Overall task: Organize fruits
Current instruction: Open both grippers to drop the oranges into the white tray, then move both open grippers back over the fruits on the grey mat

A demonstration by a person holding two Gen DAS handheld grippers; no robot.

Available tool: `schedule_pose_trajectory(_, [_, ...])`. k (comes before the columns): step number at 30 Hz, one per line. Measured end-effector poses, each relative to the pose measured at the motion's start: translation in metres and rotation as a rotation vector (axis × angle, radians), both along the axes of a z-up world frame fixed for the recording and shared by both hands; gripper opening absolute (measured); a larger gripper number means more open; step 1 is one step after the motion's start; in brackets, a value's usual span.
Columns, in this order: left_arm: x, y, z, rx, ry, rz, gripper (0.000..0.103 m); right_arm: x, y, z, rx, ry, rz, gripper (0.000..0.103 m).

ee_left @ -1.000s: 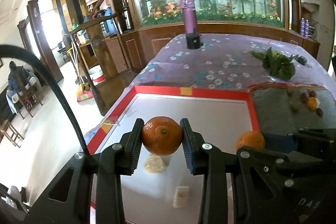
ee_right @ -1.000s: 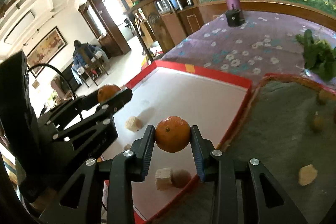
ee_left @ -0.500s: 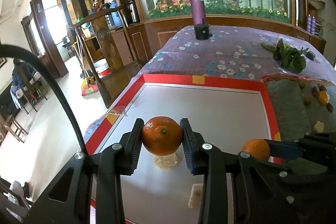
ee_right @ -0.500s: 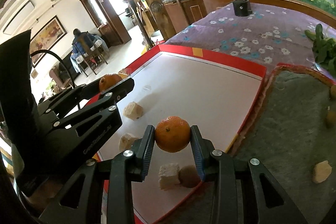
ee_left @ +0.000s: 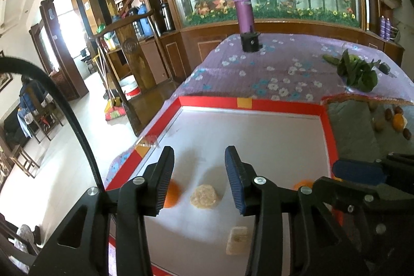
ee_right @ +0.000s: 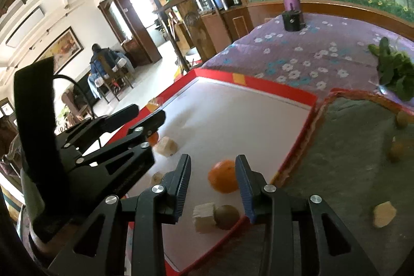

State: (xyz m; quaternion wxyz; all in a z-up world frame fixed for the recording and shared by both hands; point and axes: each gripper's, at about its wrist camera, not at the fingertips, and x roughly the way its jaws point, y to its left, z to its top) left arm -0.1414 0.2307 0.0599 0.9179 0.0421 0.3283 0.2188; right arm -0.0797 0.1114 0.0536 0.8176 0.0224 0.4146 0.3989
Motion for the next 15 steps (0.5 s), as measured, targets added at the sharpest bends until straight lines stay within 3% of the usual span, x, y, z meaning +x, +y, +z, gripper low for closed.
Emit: schedule_pose_trajectory(15, [0.017, -0.056, 0.029, 0.063, -0.033, -0.093, 0.044, 0.008, -0.066, 0.027, 0.086, -0.023, -0.111, 0.038])
